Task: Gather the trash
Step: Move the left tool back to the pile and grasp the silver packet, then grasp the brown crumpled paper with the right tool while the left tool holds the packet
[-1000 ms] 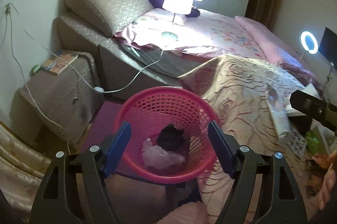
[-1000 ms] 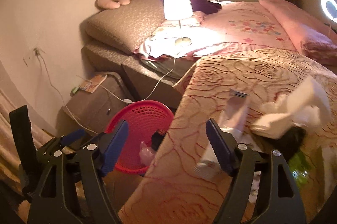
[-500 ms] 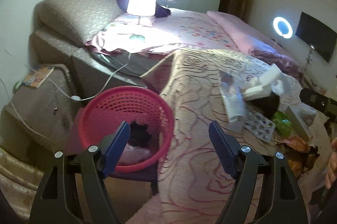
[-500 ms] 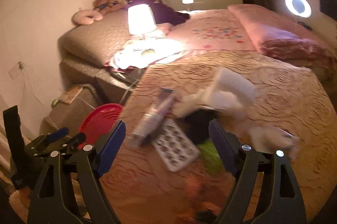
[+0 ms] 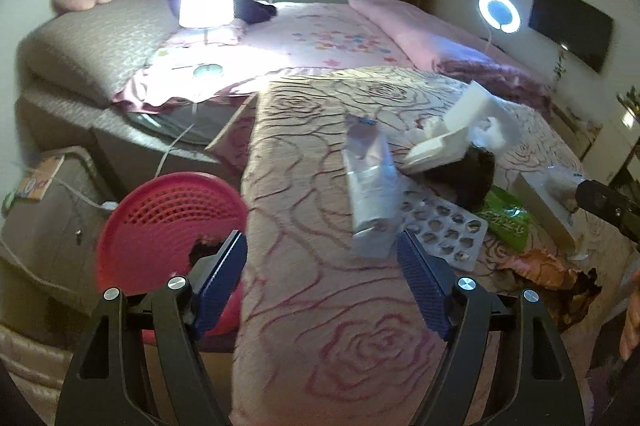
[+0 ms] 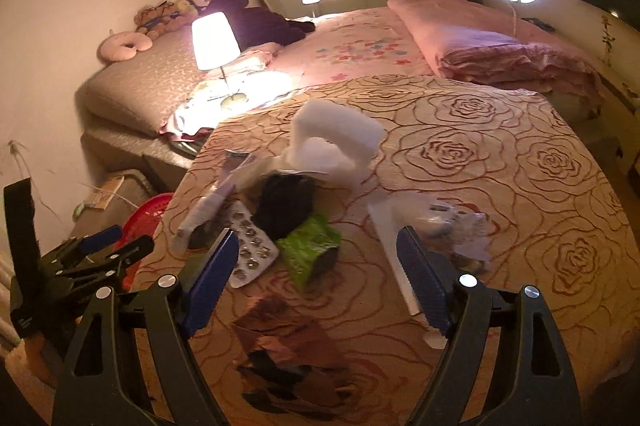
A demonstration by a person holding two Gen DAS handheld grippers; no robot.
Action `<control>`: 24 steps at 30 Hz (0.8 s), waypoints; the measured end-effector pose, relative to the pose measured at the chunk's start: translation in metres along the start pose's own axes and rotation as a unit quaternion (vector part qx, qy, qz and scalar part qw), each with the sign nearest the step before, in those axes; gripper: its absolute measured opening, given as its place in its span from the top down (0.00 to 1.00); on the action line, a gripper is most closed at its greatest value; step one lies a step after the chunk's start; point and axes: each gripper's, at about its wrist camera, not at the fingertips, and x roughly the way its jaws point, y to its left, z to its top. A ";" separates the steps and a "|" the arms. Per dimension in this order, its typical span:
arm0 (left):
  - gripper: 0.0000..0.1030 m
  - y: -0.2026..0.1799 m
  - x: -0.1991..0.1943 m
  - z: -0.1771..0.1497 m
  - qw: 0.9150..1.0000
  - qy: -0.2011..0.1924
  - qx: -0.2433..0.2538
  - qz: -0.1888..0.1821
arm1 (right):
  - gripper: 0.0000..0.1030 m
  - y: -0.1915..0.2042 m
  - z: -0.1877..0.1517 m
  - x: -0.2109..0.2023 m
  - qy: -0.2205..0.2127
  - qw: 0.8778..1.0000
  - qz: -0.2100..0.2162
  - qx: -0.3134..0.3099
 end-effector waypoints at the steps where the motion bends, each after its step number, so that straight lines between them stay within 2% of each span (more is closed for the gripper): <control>1: 0.28 -0.003 0.004 0.002 1.000 0.003 0.004 -0.005 | 0.24 -0.003 0.000 -0.001 -0.001 1.000 -0.001 0.002; 11: 0.29 -0.021 0.047 0.021 0.998 0.038 0.021 -0.034 | 0.24 -0.028 -0.006 -0.001 0.005 1.000 -0.013 0.023; 13: 0.36 -0.024 0.052 0.021 0.998 0.044 0.021 -0.038 | 0.24 -0.034 -0.008 -0.002 0.006 1.000 -0.015 0.027; 14: 0.46 -0.025 0.055 0.021 0.998 0.048 0.023 -0.040 | 0.24 -0.037 -0.009 -0.002 0.006 0.999 -0.015 0.028; 16: 0.60 -0.028 0.060 0.019 0.997 0.056 0.025 -0.041 | 0.24 -0.038 -0.011 -0.004 0.007 0.999 -0.017 0.030; 20: 0.70 -0.030 0.059 0.018 0.997 0.052 0.025 -0.043 | 0.24 -0.042 -0.015 -0.006 0.008 0.999 -0.017 0.031; 24: 0.71 -0.031 0.052 0.017 0.998 0.042 0.025 -0.039 | 0.24 -0.040 -0.020 -0.010 0.002 1.000 -0.009 0.021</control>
